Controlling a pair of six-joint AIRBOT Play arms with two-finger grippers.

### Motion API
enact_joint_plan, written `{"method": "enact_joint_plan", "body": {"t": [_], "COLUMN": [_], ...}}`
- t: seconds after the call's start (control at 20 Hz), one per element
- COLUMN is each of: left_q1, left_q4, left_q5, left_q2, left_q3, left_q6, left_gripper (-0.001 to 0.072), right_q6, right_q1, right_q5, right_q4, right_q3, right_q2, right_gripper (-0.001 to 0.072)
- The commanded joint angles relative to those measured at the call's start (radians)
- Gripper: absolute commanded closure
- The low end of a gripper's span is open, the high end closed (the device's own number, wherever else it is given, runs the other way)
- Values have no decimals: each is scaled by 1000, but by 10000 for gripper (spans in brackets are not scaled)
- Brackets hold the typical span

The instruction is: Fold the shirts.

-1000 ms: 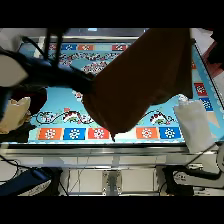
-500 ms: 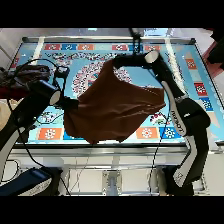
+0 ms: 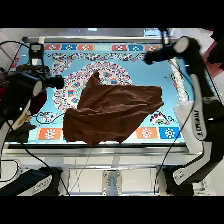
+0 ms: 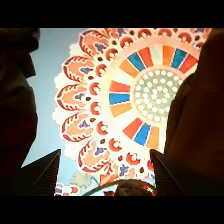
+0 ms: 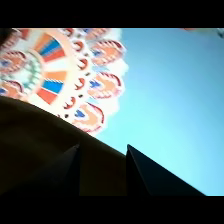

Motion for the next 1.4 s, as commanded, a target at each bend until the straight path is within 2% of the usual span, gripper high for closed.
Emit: {"method": "enact_joint_plan", "body": {"t": [0.0, 0.05, 0.1, 0.15, 0.25, 0.35, 0.45, 0.5, 0.6, 0.8, 1.0, 1.15, 1.35], "left_q1": [101, 117, 132, 142, 149, 151, 150, 150, 150, 149, 136, 119, 120], "left_q4": [-219, -328, -414, -455, -476, -535, -639, -675, -723, -834, -879, -865, -812], "left_q5": [117, 120, 88, 31, -37, -43, -47, -28, 23, 55, -68, -85, -135], "left_q2": [-57, -103, -161, -219, -306, -376, -443, -479, -558, -709, -842, -882, -898], "left_q3": [14, 18, 26, 36, 43, 52, 81, 102, 177, 417, 608, 628, 628], "left_q6": [208, 296, 337, 336, 341, 421, 511, 518, 472, 432, 419, 418, 412], "left_gripper": [77, 77, 77, 76, 76, 77, 77, 77, 77, 78, 99, 143, 144], "right_q6": [87, 104, 104, 102, 90, 83, 83, 84, 93, 99, 98, 98, 98], "right_q1": [-155, -192, -218, -235, -249, -253, -256, -256, -254, -254, -253, -251, -254], "right_q5": [178, 178, 185, 203, 256, 251, 164, 110, -2, -141, -148, -187, -254], "right_q4": [-55, 23, 84, 118, 92, 32, 25, 29, 53, 95, 200, 269, 272], "right_q3": [-28, -56, -84, -114, -174, -236, -307, -340, -404, -469, -469, -469, -468], "right_q2": [46, 44, 41, 41, 41, 41, 41, 41, 41, 24, -56, -105, -121], "right_gripper": [371, 371, 371, 371, 370, 370, 369, 364, 203, 203, 208, 209, 209]}}
